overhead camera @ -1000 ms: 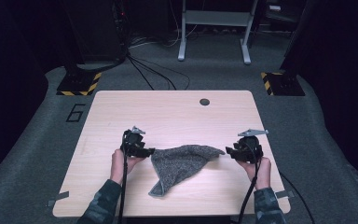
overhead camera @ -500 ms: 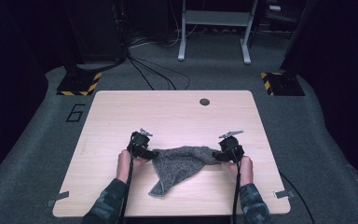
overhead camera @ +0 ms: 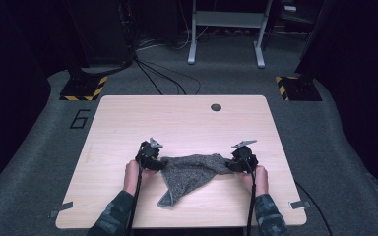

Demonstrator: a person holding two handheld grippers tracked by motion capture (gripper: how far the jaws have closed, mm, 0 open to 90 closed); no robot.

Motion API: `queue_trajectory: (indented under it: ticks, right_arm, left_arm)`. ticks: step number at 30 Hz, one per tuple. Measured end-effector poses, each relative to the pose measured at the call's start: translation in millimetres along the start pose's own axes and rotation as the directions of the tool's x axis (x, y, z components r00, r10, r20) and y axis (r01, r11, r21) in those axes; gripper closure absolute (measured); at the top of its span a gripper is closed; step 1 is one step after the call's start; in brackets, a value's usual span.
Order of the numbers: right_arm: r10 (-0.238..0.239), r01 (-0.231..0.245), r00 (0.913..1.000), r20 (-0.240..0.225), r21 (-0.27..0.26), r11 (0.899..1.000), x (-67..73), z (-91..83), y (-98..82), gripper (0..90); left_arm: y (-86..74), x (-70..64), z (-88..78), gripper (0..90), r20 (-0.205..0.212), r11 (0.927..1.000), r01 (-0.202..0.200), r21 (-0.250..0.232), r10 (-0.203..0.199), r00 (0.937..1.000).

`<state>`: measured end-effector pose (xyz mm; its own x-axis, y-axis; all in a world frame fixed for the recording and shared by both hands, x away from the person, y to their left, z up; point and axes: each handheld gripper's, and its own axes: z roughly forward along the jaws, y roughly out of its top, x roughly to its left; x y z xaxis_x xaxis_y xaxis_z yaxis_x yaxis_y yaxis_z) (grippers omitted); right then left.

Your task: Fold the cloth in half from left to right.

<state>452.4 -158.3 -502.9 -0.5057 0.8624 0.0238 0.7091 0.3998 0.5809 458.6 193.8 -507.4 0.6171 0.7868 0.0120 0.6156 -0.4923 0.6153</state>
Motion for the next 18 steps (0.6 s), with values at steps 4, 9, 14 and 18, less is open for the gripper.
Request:
queue_trajectory:
  ticks: [4, 9, 14, 18]
  right_arm:
    - [-0.024, 0.023, 0.9992, -0.031, -0.020, 1.000, -1.7, 0.2, -1.9, 70.5]
    - [-0.003, 0.001, 0.9988, -0.049, -0.031, 1.000, 0.5, -0.1, -3.7, 78.8]
    - [0.028, -0.030, 0.9984, -0.049, -0.037, 0.999, 2.3, -0.4, -4.7, 84.4]
    - [0.042, -0.044, 0.9985, -0.036, -0.070, 0.997, 4.7, -6.5, -7.0, 85.2]
  left_arm:
    - [-1.8, -3.5, -0.1, 61.2, 0.010, 0.9996, -0.010, -0.025, 0.010, 0.9999]
    - [-2.5, -5.0, -0.4, 68.8, 0.010, 0.9995, -0.007, -0.032, 0.008, 0.9999]
    - [-4.9, -5.3, -0.6, 82.2, 0.020, 0.9986, -0.020, -0.049, 0.021, 0.9996]
    - [-6.1, -5.9, -1.6, 85.4, 0.031, 0.9984, -0.031, -0.048, 0.032, 0.9990]
